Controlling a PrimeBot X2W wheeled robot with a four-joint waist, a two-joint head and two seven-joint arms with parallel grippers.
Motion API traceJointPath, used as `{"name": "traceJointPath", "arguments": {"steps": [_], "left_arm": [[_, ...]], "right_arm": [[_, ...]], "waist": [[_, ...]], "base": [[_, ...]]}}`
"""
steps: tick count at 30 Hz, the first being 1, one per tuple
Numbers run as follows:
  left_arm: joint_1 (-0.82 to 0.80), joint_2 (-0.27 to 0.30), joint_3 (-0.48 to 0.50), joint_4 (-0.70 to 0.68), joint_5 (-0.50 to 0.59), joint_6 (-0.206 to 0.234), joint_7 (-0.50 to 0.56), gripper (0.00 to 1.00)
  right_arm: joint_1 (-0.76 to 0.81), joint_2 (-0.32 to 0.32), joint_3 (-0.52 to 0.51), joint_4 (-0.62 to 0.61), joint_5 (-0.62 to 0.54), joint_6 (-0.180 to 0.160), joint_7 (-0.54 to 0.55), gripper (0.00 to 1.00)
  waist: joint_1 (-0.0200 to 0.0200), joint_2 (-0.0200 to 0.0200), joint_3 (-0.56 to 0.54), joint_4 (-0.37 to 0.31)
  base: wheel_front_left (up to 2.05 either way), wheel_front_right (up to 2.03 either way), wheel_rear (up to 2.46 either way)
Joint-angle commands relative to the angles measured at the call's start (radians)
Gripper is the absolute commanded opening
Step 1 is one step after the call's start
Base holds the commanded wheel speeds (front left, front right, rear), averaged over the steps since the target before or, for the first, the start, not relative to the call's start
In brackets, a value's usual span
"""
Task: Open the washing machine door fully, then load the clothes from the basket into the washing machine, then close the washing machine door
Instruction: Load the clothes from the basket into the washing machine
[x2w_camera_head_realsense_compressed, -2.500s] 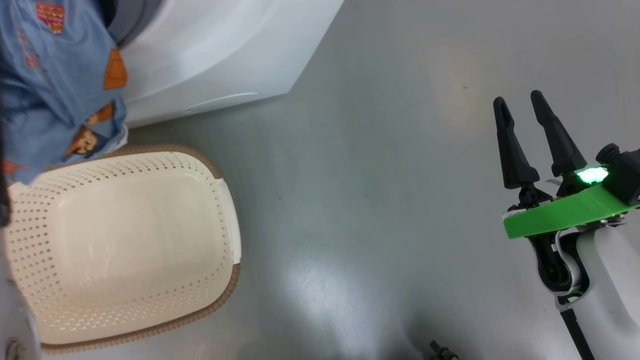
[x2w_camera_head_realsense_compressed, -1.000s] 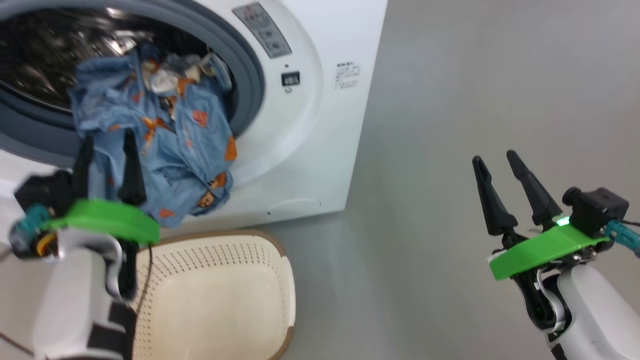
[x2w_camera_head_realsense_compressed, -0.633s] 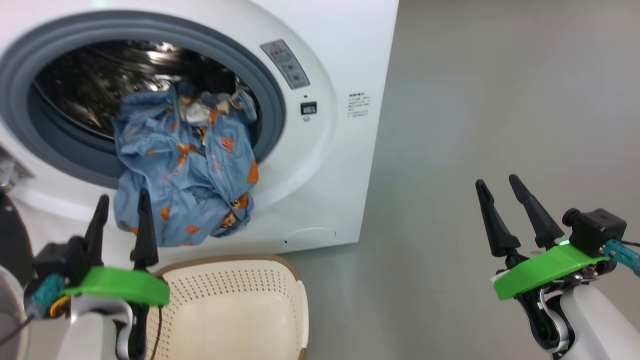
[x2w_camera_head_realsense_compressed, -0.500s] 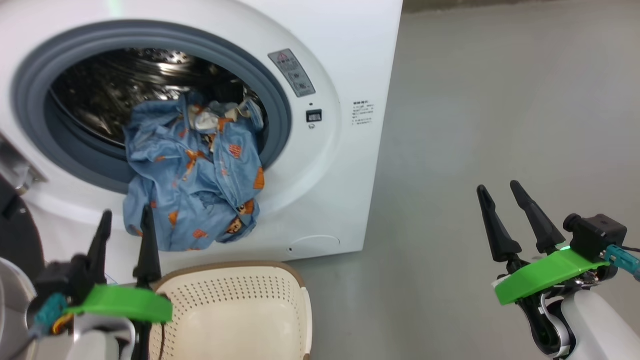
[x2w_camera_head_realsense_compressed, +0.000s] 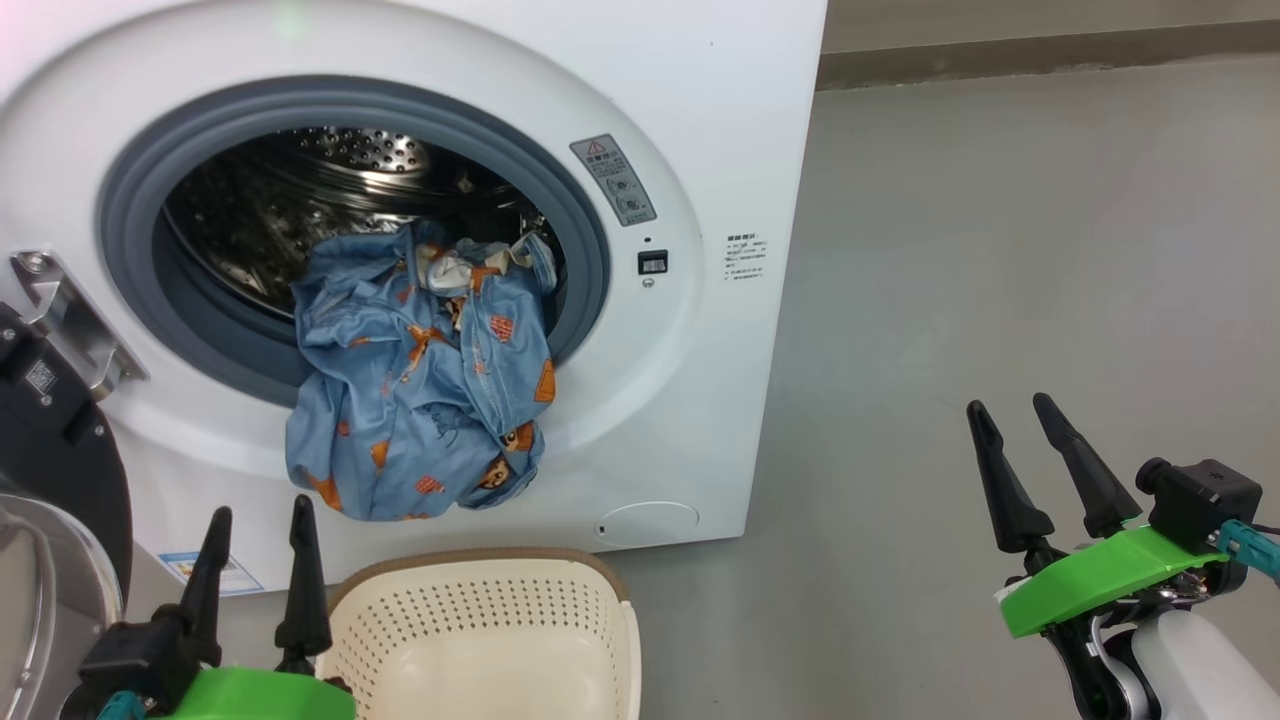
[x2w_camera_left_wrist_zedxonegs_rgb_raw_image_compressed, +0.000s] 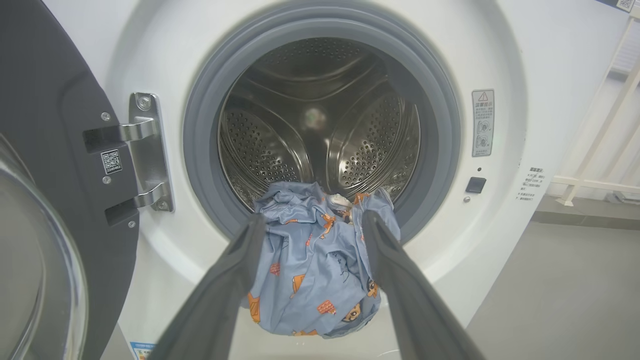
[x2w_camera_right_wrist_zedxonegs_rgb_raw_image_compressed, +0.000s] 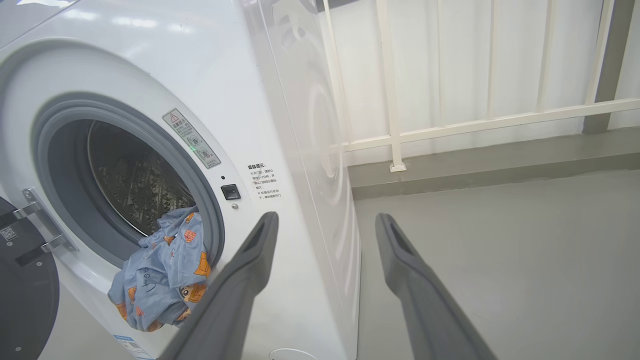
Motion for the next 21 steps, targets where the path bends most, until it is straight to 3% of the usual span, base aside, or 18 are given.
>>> {"name": "traceJointPath", "arguments": {"steps": [1,21], "left_arm": [[-0.013,0.009,0.034,-0.035,0.009,0.011,-0.006,1.00],[-0.010,0.004,0.019,-0.027,-0.002,0.020,-0.005,1.00]], "right_arm": [[0.001,-0.010,0.011,-0.026,-0.014,0.006,-0.008,1.00],[-0.009,-0.017,0.014,-0.019,-0.023,0.006,-0.008,1.00]], "waist": [[0.0000,0.0000,-0.002,0.003],[0.0000,0.0000,0.015,-0.002]], "base": [[0.00,0.00,0.00],[0.00,0.00,0.00]]}}
